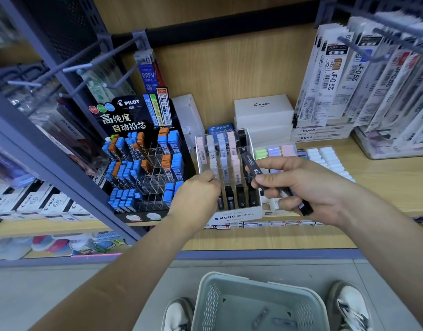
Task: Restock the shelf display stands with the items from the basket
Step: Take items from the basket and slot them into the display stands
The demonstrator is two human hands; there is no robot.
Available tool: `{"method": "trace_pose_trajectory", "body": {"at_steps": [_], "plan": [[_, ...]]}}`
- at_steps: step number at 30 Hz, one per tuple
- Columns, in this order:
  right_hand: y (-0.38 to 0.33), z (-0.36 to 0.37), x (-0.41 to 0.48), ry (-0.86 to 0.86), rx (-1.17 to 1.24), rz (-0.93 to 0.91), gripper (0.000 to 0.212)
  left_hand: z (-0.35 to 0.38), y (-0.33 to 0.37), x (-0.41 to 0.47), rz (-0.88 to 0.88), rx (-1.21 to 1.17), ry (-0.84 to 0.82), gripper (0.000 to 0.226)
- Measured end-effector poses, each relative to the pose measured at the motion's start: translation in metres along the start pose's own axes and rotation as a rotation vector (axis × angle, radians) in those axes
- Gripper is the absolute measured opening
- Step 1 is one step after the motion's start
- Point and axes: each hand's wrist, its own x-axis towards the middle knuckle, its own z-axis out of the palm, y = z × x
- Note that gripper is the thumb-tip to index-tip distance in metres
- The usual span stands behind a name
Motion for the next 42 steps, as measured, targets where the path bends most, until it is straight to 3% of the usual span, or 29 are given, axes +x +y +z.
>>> {"method": "trace_pose_trajectory", "body": {"at_steps": [3,6,8,13,18,20,25,29,32,42], "plan": [[0.001,0.003,0.000,0.063,-0.088,-0.030,0.022,-0.031,0.011,0.008,-0.121,-0.278,0.077,0.010],[0.002,0.006,0.003,0.069,-0.155,-0.057,0.021,-0.076,0.025,0.018,-0.436,-1.049,0.105,0.016],[0.003,0.008,0.004,0.067,-0.163,-0.062,0.021,-0.088,0.027,0.020,-0.456,-1.278,0.034,0.015],[0.006,0.007,0.007,0.161,-0.128,-0.144,0.026,-0.086,0.015,0.018,-0.455,-1.189,-0.038,0.008],[0.008,0.008,0.014,0.264,-0.023,-0.227,0.033,-0.083,0.018,0.011,-0.344,-1.117,-0.320,0.010],[0.011,0.013,0.016,0.256,-0.043,-0.220,0.034,-0.081,0.024,0.010,-0.312,-1.053,-0.292,0.013],[0.013,0.021,0.015,0.188,-0.050,-0.163,0.027,-0.087,0.024,0.013,-0.312,-1.170,-0.242,0.041],[0.004,0.010,0.016,0.212,0.184,-0.018,0.014,-0.083,0.002,0.012,-0.424,-1.103,-0.057,0.031],[0.001,0.000,0.015,0.218,0.299,0.032,0.009,-0.065,-0.007,0.006,-0.490,-0.986,-0.039,0.016],[0.006,0.003,0.012,0.202,0.182,0.036,0.020,-0.034,-0.006,-0.002,-0.489,-0.775,-0.071,0.014]]}}
